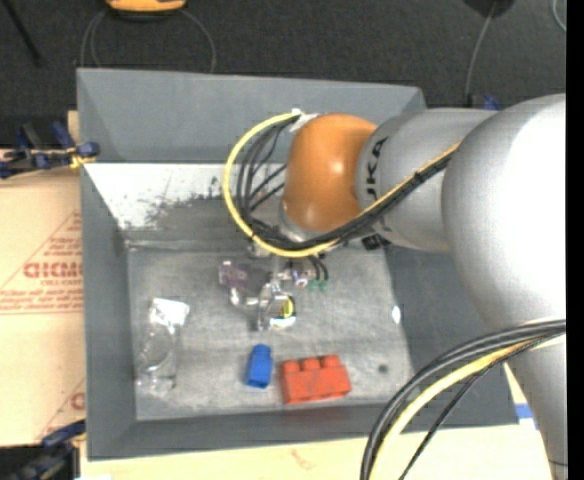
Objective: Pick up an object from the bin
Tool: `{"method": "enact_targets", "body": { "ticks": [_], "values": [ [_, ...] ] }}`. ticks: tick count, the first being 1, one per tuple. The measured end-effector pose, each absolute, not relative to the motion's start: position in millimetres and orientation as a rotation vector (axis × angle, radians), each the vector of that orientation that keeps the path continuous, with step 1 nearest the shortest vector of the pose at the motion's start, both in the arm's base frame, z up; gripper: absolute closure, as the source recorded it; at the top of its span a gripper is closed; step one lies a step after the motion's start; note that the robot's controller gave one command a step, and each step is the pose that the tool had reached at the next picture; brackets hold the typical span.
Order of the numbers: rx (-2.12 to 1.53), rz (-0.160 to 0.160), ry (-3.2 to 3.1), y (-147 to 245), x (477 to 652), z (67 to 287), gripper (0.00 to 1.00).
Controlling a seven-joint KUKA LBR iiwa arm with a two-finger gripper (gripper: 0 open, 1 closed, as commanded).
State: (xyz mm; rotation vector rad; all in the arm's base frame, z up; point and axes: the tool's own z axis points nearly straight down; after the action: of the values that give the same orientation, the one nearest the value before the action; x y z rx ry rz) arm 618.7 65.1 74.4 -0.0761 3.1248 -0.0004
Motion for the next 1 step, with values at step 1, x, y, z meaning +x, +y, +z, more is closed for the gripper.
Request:
{"method": "enact_targets", "body": {
  "ticks": [1],
  "values": [
    [-0.074, 0.003, 3.117, 65.6, 621.6, 78.0, 1.0]
  ]
}}
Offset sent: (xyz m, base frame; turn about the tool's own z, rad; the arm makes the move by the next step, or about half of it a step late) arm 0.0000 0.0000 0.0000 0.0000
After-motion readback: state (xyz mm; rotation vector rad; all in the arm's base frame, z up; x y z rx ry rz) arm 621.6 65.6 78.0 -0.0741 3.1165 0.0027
